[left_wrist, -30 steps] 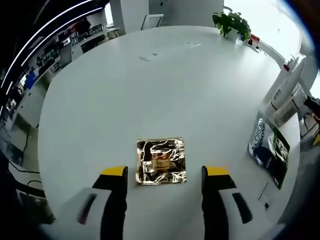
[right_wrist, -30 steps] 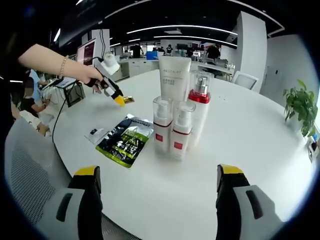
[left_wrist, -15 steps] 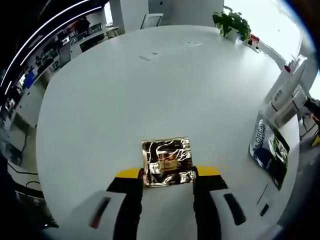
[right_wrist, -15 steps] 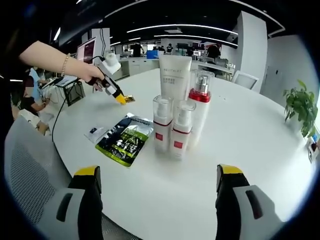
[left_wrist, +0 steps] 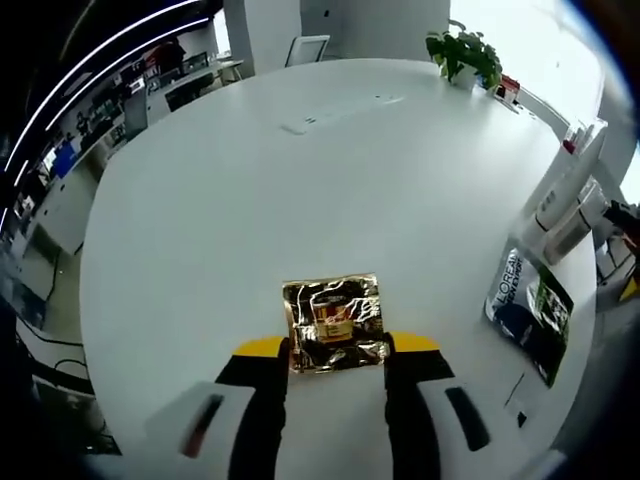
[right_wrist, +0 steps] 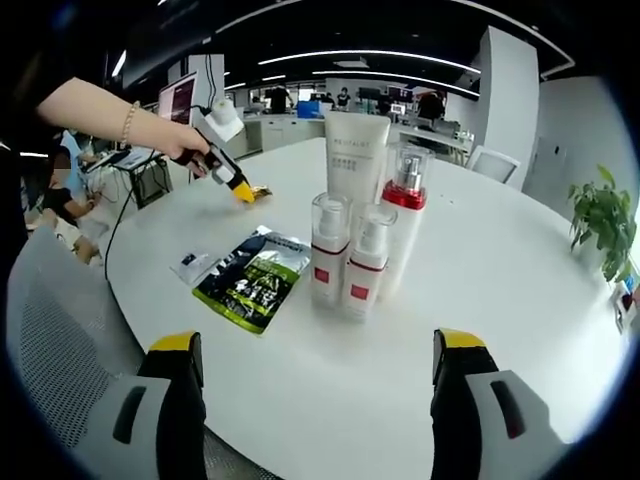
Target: Arrange the skincare products in the storage area until every visible bottle or jar stands upright without overlapping.
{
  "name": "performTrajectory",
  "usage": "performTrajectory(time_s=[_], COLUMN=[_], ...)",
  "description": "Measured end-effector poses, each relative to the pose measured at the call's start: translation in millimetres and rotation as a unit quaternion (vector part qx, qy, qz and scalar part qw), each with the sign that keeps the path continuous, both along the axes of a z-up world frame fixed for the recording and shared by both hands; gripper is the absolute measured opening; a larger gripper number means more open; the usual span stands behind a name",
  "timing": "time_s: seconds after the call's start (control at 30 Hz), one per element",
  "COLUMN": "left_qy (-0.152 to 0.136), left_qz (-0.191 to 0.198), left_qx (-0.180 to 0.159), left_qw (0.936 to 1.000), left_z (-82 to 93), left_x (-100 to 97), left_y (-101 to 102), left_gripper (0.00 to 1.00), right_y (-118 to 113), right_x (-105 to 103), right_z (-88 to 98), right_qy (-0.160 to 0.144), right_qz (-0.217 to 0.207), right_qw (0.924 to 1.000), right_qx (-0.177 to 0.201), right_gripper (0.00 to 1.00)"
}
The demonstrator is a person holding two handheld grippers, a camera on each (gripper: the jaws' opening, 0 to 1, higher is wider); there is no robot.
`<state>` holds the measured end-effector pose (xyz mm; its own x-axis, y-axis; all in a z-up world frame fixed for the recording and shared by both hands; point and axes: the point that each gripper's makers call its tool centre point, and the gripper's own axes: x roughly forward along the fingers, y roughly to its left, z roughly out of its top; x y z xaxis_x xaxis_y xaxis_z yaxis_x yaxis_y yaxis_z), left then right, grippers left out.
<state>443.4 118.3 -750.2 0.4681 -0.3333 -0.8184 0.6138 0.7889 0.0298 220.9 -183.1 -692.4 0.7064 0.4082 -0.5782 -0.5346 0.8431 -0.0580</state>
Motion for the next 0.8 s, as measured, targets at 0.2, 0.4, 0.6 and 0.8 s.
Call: performTrajectory(time_s=[0.2, 0.4, 0.6, 0.8], left_qy=[-0.010, -0.018, -0.025, -0.040], left_qz=[0.017, 0.030, 0.043, 0.048], left_qx=[-0.022, -0.039, -0.057, -0.058], left_qw=[0.9996, 0.9987, 0.9971, 0.9964], left_z=[8.2, 22.9, 38.8, 51.3], left_x=[-7.9, -21.9, -34.1, -57.5], left_y=[-5.9, -13.9, -16.2, -20.0], left_gripper=[0.42, 0.41, 0.40, 0.39], right_y=[-1.6, 1.3, 2.8, 6.4], right_x=[0.8, -0.1, 0.8, -2.2], right_z=[1.9, 3.3, 5.0, 10.3], right_qy=[-0.005, -0.010, -0.015, -0.029], right_qz=[-0.004, 0.005, 0.010, 0.020], right_qw=[1.0000, 0.9999, 0.9998, 0.9993], right_qx=[0.005, -0.003, -0.004, -0.011], right_gripper=[0.94, 0.94, 0.95, 0.94])
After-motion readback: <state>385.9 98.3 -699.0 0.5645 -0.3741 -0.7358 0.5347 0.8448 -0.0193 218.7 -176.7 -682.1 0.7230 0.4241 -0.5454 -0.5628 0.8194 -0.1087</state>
